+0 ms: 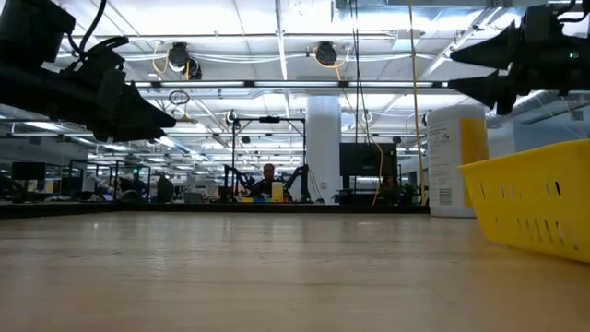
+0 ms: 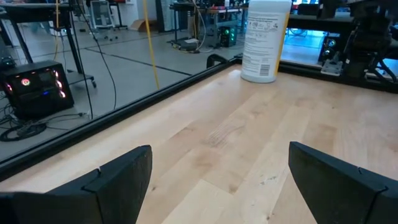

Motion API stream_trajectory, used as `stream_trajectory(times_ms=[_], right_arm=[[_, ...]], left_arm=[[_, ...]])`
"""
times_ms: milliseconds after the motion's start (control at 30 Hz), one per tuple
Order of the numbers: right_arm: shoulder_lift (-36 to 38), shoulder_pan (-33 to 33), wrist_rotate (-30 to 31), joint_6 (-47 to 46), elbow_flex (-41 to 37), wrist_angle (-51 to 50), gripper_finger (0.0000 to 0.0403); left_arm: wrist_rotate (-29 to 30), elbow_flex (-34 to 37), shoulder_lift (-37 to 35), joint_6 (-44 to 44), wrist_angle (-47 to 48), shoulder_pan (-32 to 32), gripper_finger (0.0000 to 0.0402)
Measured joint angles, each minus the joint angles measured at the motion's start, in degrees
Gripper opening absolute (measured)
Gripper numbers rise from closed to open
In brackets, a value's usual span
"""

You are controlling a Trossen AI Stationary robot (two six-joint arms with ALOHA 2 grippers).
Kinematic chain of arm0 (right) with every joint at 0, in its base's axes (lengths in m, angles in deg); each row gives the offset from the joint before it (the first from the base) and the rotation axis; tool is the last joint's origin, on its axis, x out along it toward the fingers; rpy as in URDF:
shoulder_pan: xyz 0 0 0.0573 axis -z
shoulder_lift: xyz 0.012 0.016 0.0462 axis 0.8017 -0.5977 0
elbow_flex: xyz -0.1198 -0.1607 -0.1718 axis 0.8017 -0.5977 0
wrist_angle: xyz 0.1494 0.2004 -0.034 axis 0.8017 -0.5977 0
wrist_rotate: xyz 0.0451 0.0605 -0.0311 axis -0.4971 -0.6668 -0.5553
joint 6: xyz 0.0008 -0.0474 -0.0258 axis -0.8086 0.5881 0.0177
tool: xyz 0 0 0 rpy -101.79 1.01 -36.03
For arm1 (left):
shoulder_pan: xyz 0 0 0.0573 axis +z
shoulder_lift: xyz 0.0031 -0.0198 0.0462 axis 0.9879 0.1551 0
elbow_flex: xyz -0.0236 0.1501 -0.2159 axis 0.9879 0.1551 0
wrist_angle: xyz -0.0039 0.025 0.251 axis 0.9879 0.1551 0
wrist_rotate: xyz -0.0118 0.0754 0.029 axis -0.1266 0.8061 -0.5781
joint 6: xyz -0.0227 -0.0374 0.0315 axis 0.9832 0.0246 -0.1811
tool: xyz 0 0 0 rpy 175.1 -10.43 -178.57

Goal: Pick & Place Travel size toiletries
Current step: Return to Home Position

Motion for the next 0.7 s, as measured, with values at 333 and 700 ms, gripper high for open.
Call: stream_trajectory(times_ms=[333, 700], right_arm=[[-0.7, 1.4, -0.1, 0.0, 0.0, 2.0, 0.0336], [-0.6, 1.4, -0.1, 0.0, 0.0, 2.1, 0.0336]], left_arm=[[0.0, 0.0, 0.0, -1.0, 0.1, 0.0, 0.0365], [0.0, 0.0, 0.0, -0.9, 0.0, 0.0, 0.0365]])
